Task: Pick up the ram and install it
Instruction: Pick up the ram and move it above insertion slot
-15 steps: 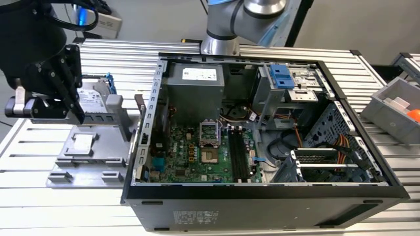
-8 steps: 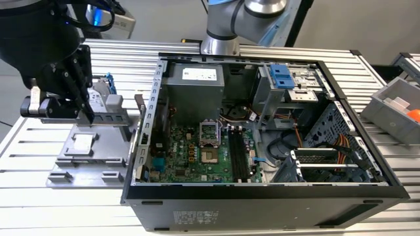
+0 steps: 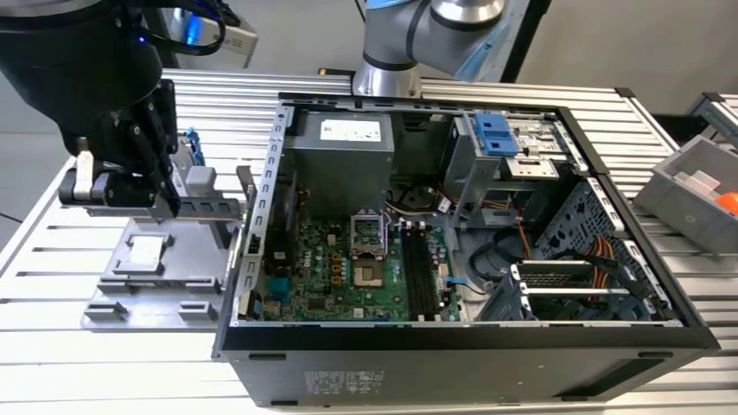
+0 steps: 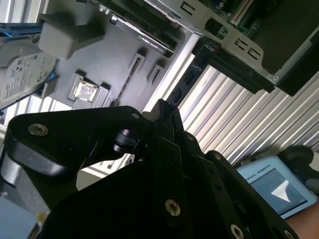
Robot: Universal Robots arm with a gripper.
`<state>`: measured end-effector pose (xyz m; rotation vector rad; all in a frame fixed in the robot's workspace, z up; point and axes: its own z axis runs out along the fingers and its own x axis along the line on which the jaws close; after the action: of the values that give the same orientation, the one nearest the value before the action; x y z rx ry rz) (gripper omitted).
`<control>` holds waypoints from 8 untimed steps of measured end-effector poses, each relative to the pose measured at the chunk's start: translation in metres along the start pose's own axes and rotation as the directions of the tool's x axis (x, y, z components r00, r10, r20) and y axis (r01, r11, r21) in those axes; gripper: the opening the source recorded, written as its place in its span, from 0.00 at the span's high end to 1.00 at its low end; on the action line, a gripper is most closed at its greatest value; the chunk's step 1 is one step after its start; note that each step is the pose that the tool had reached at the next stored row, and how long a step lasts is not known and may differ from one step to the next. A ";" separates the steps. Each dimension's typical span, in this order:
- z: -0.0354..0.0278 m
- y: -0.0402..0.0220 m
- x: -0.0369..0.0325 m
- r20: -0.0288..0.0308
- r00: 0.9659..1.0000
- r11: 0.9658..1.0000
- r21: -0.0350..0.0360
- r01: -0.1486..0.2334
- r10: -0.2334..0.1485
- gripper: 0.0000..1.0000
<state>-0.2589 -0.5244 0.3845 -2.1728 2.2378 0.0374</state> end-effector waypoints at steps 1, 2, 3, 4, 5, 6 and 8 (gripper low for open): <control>0.0000 -0.0020 -0.0001 0.000 1.000 1.000 0.000 0.000 0.000 1.00; 0.0000 -0.0040 -0.0002 0.000 1.000 1.000 0.000 0.000 0.000 1.00; 0.0000 -0.0060 -0.0003 0.000 1.000 1.000 0.000 0.000 0.000 1.00; 0.0000 -0.0078 -0.0004 0.000 1.000 1.000 0.000 0.000 0.000 1.00; 0.0000 -0.0098 -0.0005 0.000 1.000 1.000 0.000 0.000 0.000 1.00; 0.0000 -0.0117 -0.0005 0.000 1.000 1.000 0.000 0.000 0.000 1.00; 0.0000 -0.0153 -0.0007 0.000 1.000 1.000 0.000 0.000 0.000 1.00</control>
<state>-0.2436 -0.5241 0.3845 -2.1728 2.2379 0.0375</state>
